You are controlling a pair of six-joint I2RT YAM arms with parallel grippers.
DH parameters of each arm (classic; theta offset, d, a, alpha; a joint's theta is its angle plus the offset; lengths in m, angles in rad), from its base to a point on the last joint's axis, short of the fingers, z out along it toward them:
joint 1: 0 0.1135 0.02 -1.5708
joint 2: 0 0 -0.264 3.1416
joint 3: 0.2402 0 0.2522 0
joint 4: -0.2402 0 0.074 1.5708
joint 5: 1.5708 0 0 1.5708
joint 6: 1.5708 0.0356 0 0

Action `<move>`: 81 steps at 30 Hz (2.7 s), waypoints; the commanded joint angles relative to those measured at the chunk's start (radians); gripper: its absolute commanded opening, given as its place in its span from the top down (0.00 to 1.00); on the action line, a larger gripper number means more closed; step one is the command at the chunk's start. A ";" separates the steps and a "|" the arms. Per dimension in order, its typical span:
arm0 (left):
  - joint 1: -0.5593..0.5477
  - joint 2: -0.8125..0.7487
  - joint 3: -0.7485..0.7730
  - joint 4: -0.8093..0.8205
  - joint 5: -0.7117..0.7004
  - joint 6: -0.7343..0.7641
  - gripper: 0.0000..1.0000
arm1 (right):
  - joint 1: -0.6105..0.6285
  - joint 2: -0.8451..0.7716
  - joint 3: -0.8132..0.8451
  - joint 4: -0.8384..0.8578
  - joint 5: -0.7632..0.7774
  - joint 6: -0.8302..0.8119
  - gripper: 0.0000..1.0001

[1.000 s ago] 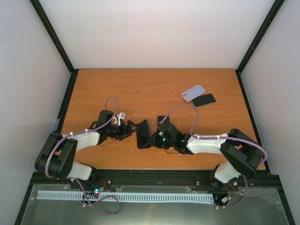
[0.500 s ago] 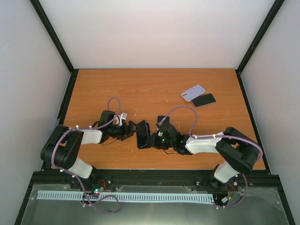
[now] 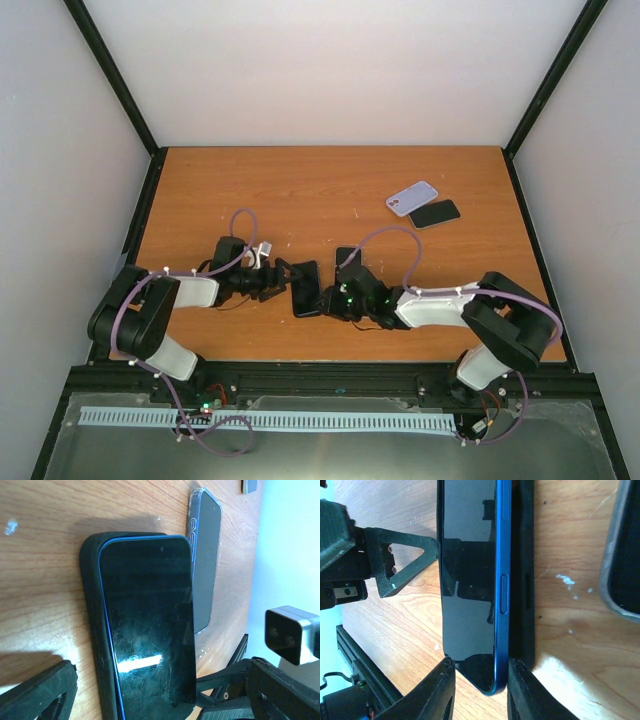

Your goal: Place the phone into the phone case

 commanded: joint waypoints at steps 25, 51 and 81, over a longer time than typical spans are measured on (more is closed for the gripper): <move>-0.022 -0.016 -0.029 0.016 0.003 -0.033 0.21 | 0.011 -0.064 0.075 -0.197 0.143 -0.101 0.71; -0.080 -0.032 -0.073 -0.031 -0.007 -0.026 0.60 | 0.011 0.014 0.088 -0.133 0.083 -0.093 0.78; -0.089 -0.133 -0.056 -0.081 -0.089 -0.087 0.76 | 0.011 -0.061 0.074 -0.187 0.177 -0.126 0.72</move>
